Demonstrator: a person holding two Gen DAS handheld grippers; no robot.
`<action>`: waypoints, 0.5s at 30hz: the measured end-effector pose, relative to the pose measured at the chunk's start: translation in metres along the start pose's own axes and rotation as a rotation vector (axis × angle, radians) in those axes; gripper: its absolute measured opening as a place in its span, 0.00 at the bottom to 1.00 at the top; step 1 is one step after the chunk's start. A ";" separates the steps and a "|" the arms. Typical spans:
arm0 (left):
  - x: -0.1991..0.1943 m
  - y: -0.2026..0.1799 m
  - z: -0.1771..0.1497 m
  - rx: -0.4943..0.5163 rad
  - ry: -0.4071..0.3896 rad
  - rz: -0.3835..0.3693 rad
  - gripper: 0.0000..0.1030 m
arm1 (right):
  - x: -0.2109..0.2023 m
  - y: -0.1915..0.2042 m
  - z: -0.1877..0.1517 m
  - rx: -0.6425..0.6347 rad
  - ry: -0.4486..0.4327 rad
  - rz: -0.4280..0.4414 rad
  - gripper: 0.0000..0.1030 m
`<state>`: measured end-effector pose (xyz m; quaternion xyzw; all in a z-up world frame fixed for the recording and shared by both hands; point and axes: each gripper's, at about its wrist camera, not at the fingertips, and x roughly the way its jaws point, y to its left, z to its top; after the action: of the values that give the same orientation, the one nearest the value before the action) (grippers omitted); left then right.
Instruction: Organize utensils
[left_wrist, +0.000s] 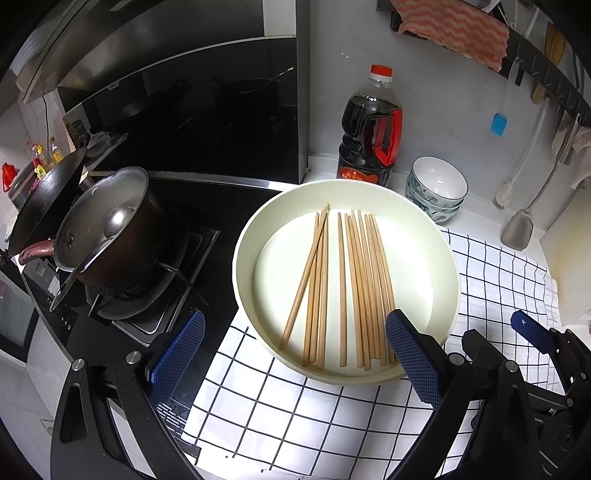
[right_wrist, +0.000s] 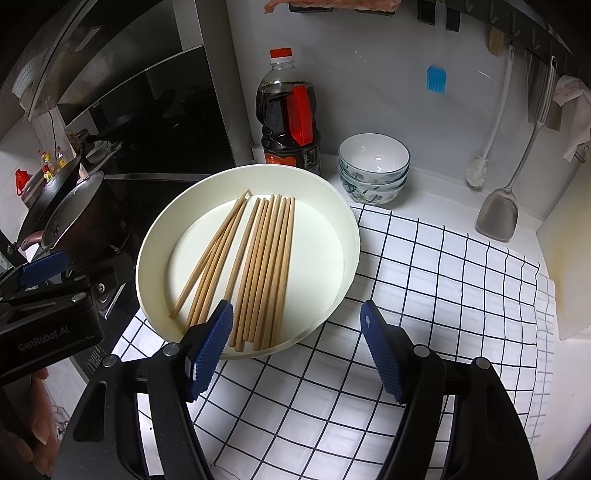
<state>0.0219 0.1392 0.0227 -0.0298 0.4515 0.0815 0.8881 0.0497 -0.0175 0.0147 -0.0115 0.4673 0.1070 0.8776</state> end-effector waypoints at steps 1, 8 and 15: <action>0.000 0.000 0.000 0.002 0.000 0.001 0.94 | 0.000 0.000 0.000 -0.002 -0.002 -0.002 0.66; -0.001 -0.002 0.002 0.010 -0.009 0.003 0.94 | -0.003 0.002 0.002 0.000 -0.012 -0.008 0.66; -0.001 -0.003 0.002 0.017 -0.010 -0.002 0.94 | -0.006 0.003 0.004 -0.004 -0.020 -0.015 0.66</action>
<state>0.0235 0.1365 0.0245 -0.0223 0.4478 0.0772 0.8905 0.0489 -0.0153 0.0220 -0.0156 0.4581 0.1014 0.8830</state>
